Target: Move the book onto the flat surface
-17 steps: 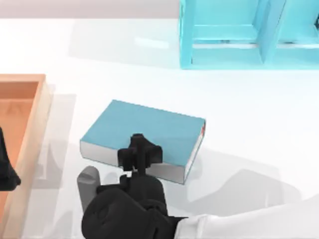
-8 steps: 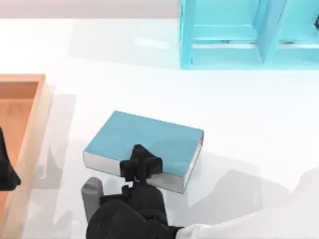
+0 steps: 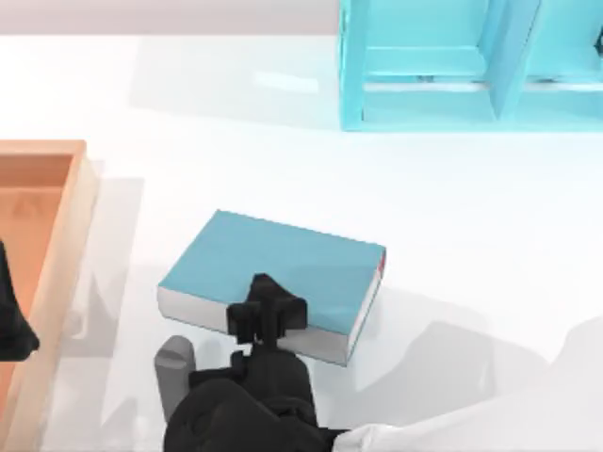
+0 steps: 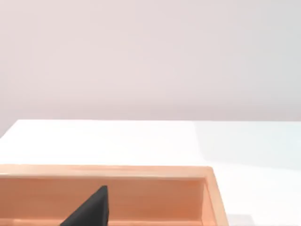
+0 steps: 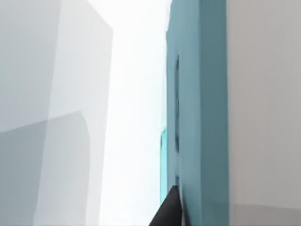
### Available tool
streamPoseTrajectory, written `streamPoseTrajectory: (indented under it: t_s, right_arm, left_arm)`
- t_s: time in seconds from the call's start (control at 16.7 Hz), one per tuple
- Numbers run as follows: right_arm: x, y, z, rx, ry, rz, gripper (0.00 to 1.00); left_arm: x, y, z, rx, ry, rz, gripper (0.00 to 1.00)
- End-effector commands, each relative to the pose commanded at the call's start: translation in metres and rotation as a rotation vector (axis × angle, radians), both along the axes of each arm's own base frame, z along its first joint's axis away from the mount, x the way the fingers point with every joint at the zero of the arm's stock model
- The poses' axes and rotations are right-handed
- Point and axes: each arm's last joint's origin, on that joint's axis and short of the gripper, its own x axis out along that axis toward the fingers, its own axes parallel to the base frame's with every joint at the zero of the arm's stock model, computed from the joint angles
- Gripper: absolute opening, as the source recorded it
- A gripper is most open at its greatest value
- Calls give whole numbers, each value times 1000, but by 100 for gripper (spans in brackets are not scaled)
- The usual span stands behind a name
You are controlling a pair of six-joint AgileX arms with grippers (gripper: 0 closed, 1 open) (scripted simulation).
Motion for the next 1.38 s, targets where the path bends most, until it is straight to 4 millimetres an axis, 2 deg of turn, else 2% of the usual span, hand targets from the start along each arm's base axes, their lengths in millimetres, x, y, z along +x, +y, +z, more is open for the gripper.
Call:
streamPoseTrajectory:
  t_s: [0.42,1.08,1.2,1.38]
  right_arm:
    - [0,0,0,0,0,0,98]
    - [-5,2,-1,1,2,4,100]
    - [-22,9,-2,9,6,22,100]
    - [-65,21,-6,24,22,61,100]
  left_arm:
    - [0,0,0,0,0,0,100]
    - [0,0,0,0,0,0,100]
    - [0,0,0,0,0,0,100]
    - [0,0,0,0,0,0,100]
